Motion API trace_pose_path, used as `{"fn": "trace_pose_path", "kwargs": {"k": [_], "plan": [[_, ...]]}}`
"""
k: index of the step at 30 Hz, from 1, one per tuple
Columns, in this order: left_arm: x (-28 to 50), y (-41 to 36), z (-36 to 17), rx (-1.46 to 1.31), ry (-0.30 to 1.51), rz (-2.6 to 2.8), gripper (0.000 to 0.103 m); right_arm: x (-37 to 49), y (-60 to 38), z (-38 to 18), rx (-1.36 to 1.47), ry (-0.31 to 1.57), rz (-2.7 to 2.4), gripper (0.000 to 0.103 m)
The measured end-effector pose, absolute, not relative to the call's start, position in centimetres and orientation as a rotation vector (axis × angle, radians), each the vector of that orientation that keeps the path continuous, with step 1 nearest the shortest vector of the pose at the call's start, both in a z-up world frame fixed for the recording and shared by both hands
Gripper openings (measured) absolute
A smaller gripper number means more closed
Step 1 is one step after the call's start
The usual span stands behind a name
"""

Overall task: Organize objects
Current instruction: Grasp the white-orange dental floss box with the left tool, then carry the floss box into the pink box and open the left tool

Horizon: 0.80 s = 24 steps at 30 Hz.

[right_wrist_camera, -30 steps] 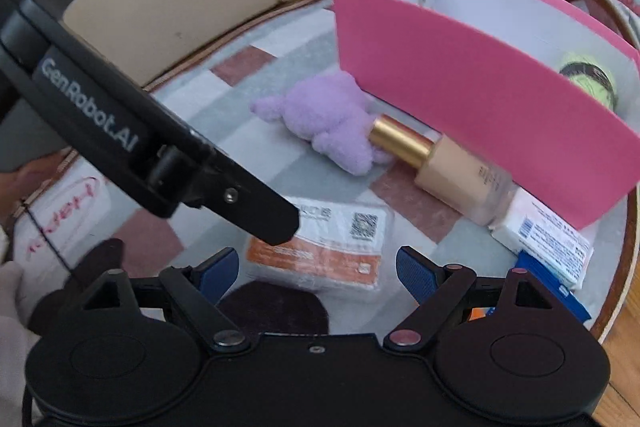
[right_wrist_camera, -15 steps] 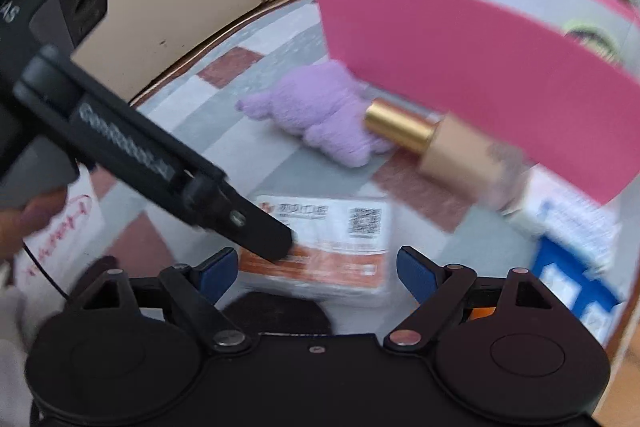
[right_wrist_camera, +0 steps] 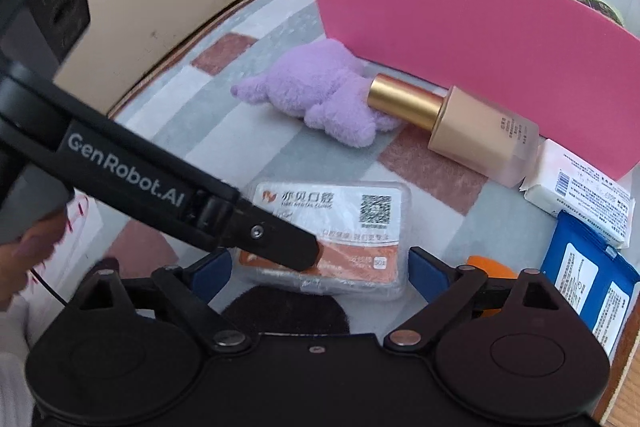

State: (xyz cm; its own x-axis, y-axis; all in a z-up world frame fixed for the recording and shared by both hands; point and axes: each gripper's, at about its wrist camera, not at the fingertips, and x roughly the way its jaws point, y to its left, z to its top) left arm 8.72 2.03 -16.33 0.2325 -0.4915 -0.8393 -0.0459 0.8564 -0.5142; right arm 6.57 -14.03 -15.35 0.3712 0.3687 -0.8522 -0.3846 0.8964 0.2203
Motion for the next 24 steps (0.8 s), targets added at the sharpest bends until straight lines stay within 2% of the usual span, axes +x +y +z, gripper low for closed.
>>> {"fn": "trace_pose_path", "kwargs": {"k": [3, 9, 14, 24], "plan": [[8.8, 1.9, -16.2, -0.470, 1.304, -0.322, 0.051, 6.0, -12.8, -15.9, -0.127, 1.070, 0.484, 0.099], [8.9, 2.3, -16.5, -0.502, 1.303, -0.319, 0.053, 6.7, -13.5, -16.2, -0.068, 1.071, 0.481, 0.097], [8.2, 1.5, -15.5, -0.444, 1.302, -0.346, 0.053, 5.0, -12.5, -15.5, -0.155, 1.031, 0.459, 0.097], [7.7, 0.1, -9.9, -0.227, 1.151, -0.438, 0.052, 4.2, -13.5, -11.4, -0.089, 0.908, 0.400, 0.097]]}}
